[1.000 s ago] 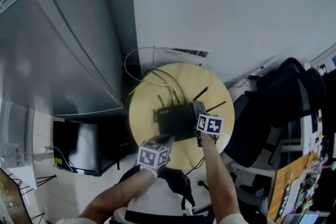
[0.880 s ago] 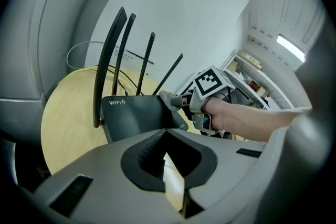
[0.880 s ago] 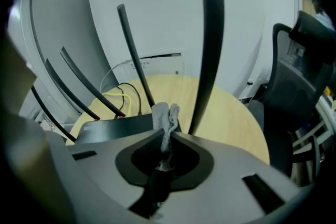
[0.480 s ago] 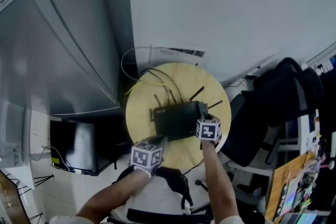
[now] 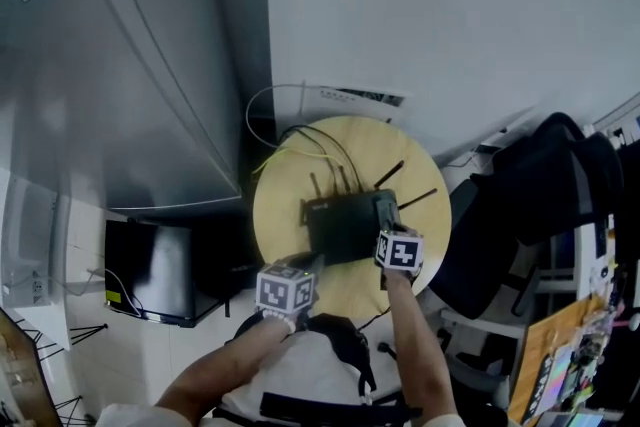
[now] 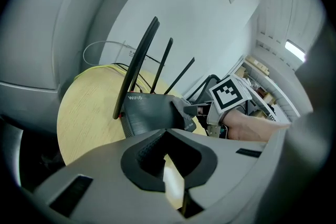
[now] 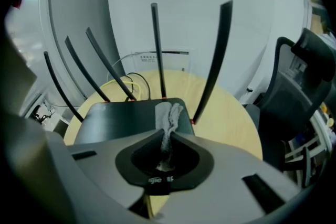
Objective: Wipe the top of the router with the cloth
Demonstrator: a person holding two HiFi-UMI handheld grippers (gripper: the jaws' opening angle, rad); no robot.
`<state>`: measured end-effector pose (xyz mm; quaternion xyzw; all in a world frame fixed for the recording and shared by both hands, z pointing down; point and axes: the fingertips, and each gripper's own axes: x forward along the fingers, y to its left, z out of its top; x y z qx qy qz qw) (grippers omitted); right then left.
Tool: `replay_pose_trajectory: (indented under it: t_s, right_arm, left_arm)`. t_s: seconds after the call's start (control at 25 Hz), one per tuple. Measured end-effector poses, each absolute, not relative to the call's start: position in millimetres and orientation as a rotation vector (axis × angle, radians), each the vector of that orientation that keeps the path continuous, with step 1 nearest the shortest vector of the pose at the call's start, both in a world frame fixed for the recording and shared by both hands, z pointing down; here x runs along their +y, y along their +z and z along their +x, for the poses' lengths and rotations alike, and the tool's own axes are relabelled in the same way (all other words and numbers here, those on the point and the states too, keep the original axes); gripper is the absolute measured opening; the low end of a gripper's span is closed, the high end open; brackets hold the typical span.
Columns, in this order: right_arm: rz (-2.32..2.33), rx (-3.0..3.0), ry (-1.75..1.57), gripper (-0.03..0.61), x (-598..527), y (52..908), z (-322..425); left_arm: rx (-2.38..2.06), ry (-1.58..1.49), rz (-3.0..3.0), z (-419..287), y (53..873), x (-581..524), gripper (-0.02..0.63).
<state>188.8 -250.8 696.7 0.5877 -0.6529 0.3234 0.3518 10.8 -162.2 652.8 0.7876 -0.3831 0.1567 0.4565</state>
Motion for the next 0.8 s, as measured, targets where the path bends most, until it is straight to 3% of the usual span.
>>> replay_pose_trajectory:
  t_s: [0.8]
  right_arm:
    - [1.194,-1.917,0.857,0.038,-209.8,697.1,40.2]
  left_arm:
    - [-1.0,0.369,1.909,-7.4,656.4,-156.5,-0.002]
